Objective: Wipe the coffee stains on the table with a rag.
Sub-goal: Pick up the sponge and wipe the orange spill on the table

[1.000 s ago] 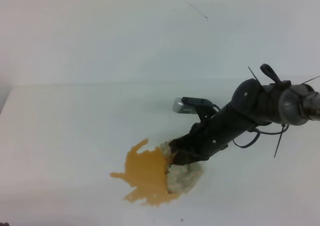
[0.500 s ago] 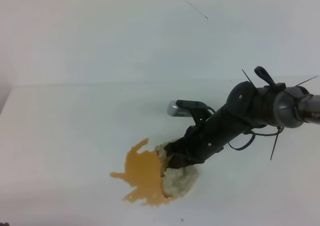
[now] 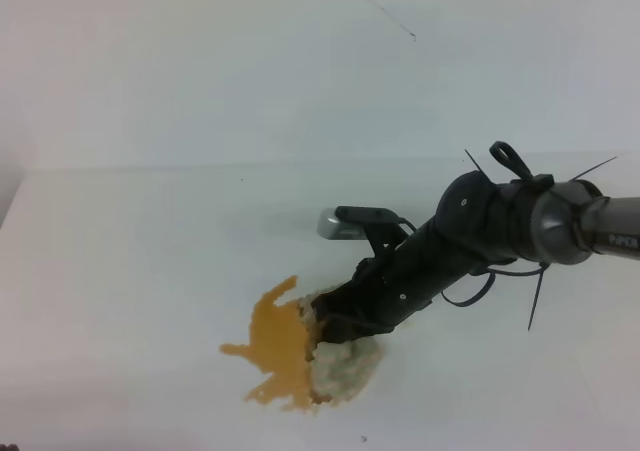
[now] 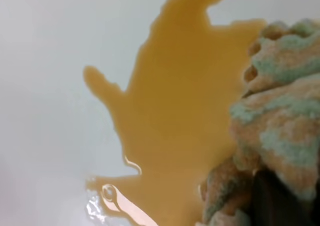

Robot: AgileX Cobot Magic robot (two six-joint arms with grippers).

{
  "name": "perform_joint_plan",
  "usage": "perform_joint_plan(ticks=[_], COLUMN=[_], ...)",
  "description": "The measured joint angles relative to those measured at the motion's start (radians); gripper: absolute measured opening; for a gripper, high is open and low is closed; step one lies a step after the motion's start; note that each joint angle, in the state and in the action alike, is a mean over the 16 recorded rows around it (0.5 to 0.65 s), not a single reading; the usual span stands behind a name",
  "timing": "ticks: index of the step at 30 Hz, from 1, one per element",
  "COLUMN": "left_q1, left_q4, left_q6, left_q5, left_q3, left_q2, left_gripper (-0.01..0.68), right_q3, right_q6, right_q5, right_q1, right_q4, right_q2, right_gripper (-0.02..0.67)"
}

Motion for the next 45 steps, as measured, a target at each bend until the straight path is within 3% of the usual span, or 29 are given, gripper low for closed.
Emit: perform_joint_plan(ticks=[14,25,45], left_q1=[0.000,0.000,0.000], left_q4=[0.000,0.000,0.000], left_q6=[0.000,0.000,0.000], left_q5=[0.000,0.000,0.000], left_q3=[0.000,0.000,0.000], left_q2=[0.000,0.000,0.000], left_gripper=[-0.003,-0.002,-0.002], right_q3=[-0.011,-0.127,-0.213], right_q6=[0.000,0.005,0.047], right_q5=[0.001,0.065,0.222], right_q1=[0.003,0.012,0.129], right_q4=[0.021,0.021,-0.137], right_q2=[0.001,0.002,0.050], right_gripper=[0.021,0.021,0.021])
